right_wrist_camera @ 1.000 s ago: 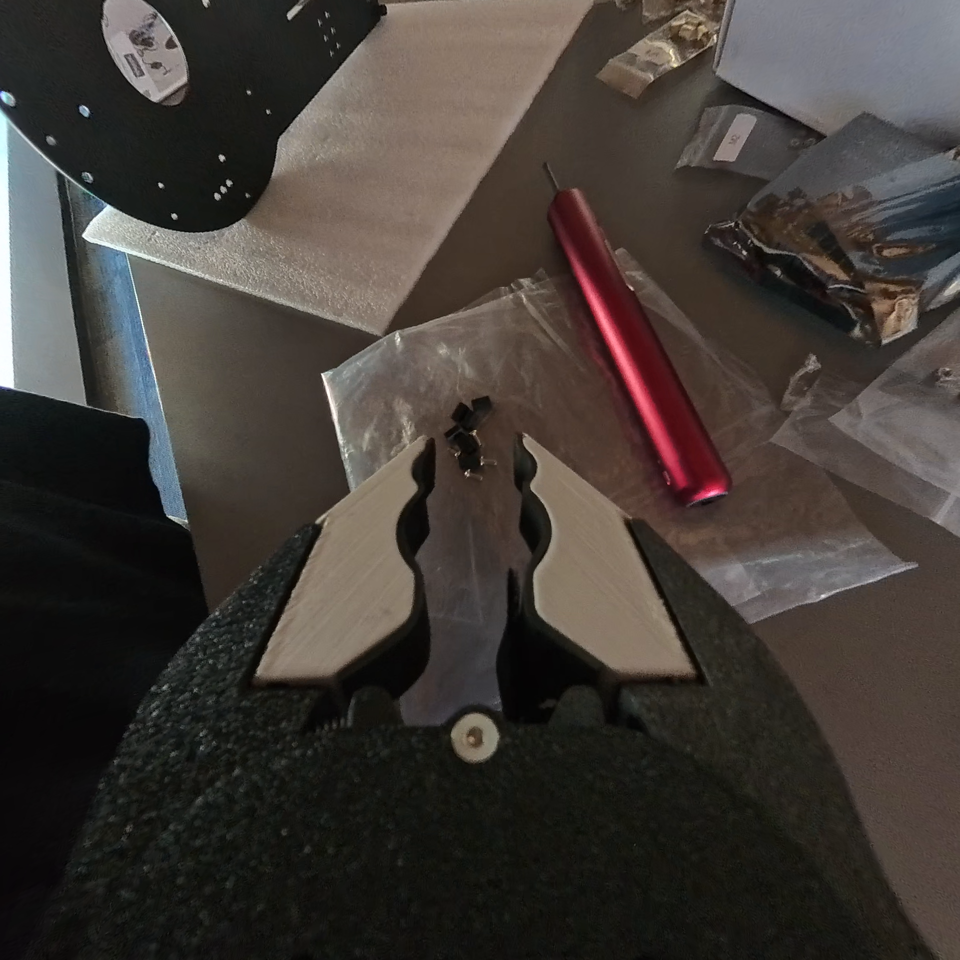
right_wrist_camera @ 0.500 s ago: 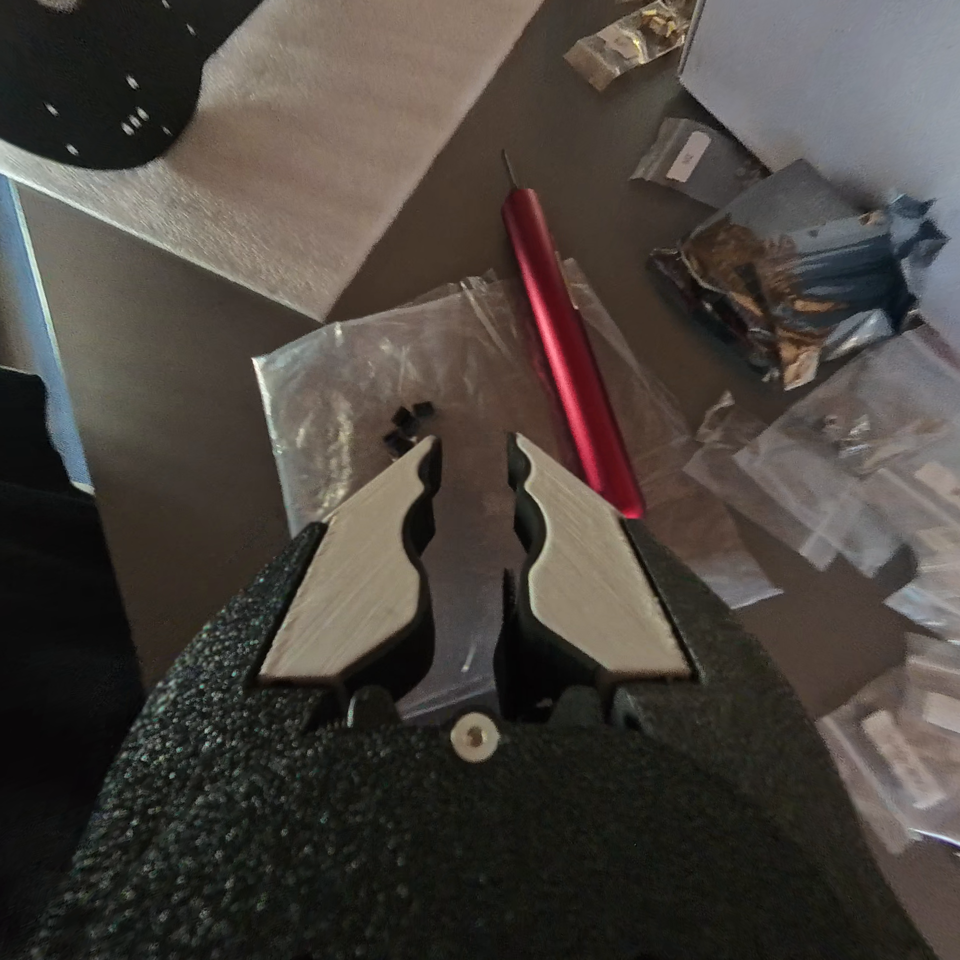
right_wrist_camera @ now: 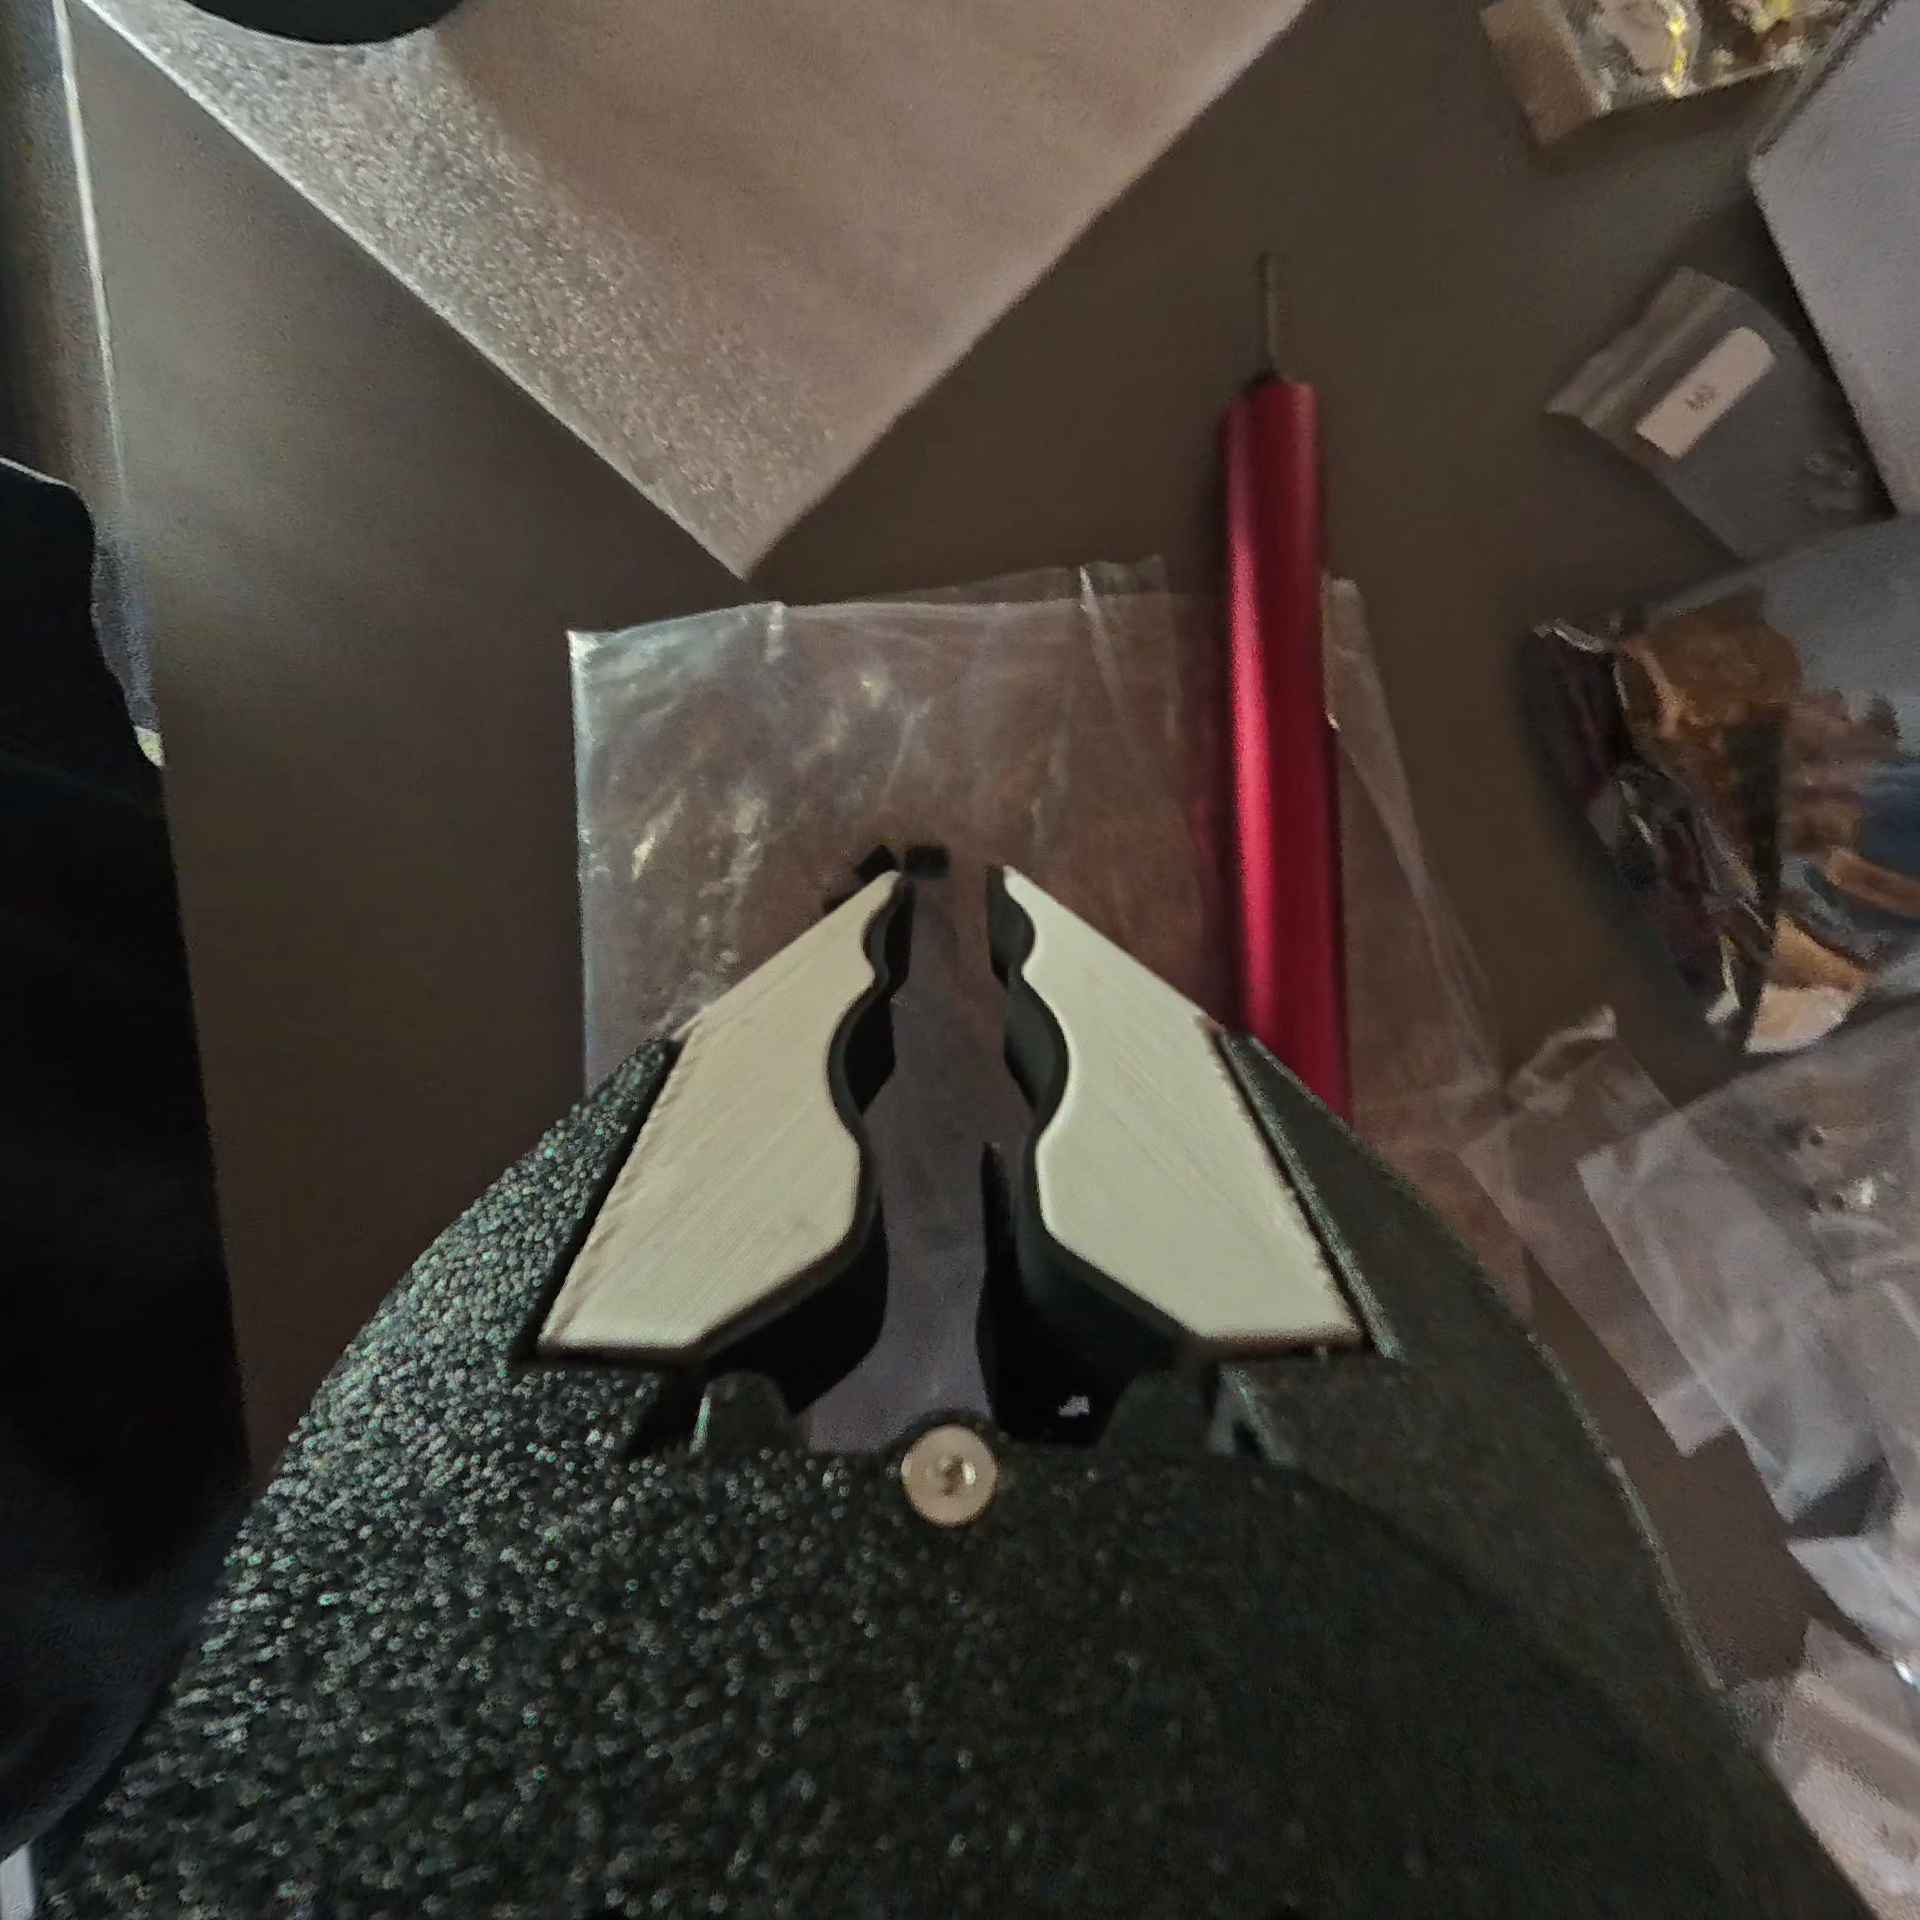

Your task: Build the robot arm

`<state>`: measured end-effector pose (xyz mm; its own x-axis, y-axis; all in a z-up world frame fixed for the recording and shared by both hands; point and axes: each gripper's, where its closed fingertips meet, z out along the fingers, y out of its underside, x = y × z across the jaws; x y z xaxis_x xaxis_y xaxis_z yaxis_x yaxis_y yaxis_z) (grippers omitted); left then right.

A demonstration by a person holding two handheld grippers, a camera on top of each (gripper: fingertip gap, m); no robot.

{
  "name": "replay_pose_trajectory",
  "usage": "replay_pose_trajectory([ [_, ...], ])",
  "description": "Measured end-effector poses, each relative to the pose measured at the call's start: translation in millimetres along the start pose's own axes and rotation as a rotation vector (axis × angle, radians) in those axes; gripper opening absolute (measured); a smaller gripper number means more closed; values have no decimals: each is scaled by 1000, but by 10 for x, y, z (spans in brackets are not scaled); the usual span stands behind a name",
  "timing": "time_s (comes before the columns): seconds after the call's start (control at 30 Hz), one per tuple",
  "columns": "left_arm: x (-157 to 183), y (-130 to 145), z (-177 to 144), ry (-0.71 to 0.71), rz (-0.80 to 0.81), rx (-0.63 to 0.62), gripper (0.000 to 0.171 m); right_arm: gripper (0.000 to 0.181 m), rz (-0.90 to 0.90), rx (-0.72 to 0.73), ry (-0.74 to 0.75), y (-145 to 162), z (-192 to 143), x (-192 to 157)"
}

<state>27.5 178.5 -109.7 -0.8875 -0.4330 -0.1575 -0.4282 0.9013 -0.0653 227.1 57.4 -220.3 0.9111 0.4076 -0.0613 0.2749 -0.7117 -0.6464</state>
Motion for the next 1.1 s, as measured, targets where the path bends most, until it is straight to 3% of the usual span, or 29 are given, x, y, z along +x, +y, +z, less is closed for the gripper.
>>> replay_pose_trajectory([
  [0.2, 14, 12, -2, -4, -8, -1, 16, 13, -50, 0, -77, -98, 72, -90],
  [0.5, 29, 25, -5, -4, -15, 5, 16, 10, -25, -66, -177, 98, -22, -113],
  [1.0, 20, 14, -4, -7, -23, 15, 16, 6, -96, -15, -102, 26, 109, -113],
  [1.1, 16, 9, -4, -2, -27, 21, 16, 6, -139, 49, -83, -123, 67, -179],
])
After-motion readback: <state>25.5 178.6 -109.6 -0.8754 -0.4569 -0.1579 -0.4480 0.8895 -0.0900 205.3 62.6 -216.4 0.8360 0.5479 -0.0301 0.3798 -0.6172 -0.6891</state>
